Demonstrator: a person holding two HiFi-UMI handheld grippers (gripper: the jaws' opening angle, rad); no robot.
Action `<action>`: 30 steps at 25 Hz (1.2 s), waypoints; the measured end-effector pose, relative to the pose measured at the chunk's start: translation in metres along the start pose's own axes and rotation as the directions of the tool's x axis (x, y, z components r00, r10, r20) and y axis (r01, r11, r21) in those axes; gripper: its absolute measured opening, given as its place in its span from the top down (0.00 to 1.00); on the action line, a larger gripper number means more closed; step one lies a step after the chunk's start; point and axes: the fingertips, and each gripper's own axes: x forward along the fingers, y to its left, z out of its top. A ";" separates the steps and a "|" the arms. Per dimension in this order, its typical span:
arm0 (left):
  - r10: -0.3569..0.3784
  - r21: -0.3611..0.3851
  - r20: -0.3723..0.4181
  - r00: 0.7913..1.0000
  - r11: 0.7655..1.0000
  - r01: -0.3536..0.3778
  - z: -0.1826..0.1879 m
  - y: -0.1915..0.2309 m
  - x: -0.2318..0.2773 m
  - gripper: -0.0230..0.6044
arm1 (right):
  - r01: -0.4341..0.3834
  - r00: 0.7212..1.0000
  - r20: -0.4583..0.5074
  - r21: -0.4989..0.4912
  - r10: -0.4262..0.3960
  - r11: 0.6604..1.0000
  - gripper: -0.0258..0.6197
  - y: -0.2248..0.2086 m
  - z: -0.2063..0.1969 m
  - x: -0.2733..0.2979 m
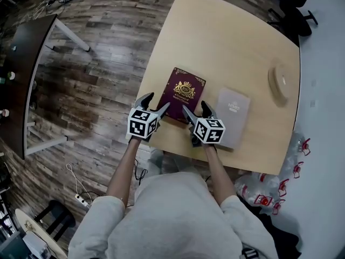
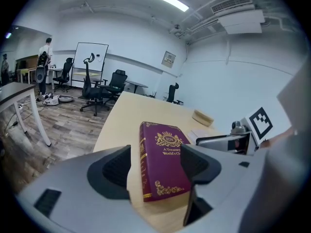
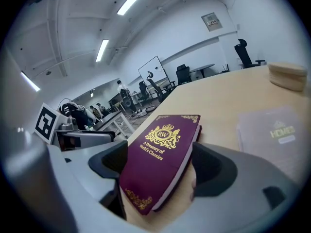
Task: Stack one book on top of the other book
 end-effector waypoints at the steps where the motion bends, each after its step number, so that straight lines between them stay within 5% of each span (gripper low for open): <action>1: -0.002 -0.001 -0.010 1.000 1.000 0.002 -0.003 0.001 0.003 0.45 | 0.004 1.000 -0.007 0.006 -0.004 1.000 0.34 -0.001 -0.002 0.002; 30: -0.075 -0.073 -0.157 0.985 0.995 0.065 -0.052 0.001 0.033 0.45 | -0.006 0.993 -0.115 0.107 0.018 0.994 0.35 0.005 -0.040 0.028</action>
